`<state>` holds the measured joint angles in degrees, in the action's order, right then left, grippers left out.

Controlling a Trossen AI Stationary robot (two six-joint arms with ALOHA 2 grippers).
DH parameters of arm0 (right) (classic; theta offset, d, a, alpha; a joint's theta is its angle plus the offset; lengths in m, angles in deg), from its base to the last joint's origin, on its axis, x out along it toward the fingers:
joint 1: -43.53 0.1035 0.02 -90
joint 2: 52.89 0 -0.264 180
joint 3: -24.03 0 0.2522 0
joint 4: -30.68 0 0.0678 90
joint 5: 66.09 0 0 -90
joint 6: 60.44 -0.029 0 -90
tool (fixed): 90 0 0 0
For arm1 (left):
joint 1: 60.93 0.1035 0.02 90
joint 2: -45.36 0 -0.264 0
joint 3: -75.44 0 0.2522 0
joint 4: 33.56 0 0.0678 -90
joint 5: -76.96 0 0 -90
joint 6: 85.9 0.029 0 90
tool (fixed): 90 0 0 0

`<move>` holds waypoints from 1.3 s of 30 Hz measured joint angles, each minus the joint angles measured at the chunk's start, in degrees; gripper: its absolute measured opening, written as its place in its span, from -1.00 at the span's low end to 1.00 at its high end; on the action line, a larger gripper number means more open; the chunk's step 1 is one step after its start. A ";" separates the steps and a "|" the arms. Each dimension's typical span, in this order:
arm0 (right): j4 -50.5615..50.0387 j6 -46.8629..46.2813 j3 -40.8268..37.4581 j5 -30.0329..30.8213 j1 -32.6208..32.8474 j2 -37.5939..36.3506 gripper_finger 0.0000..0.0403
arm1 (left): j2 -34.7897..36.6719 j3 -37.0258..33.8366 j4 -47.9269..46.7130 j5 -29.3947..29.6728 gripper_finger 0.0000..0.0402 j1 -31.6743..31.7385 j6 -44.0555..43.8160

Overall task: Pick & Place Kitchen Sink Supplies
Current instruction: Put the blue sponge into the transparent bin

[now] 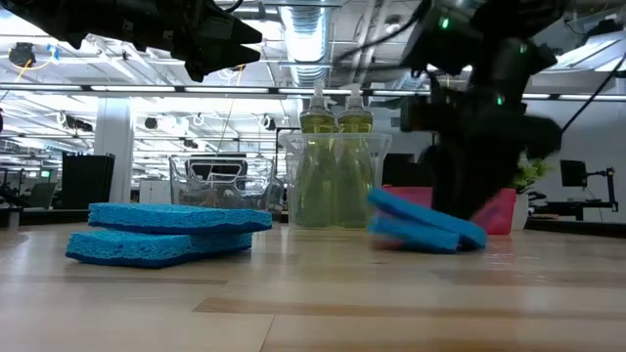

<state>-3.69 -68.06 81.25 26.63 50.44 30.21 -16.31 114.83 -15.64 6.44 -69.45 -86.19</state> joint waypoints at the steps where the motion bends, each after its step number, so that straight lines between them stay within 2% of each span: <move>1: 0.20 -0.02 0.03 -0.14 -0.02 1.45 0.24 | 0.00 0.00 0.00 -0.01 0.09 -0.02 0.00; 11: -1.06 -0.11 3.80 -3.28 -2.64 10.57 0.24 | 0.00 0.00 0.01 -0.02 0.09 -0.02 0.00; 33: -1.99 0.48 4.22 -3.07 -2.92 10.48 0.23 | 0.00 0.00 0.09 -0.02 0.09 0.00 0.00; 39: -1.99 0.63 4.20 -3.84 -2.96 10.51 0.10 | 0.00 0.00 0.09 -0.01 0.09 -0.01 0.00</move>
<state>-5.67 -67.42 85.45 22.79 47.48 40.71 -16.31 114.83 -15.55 6.43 -69.46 -86.19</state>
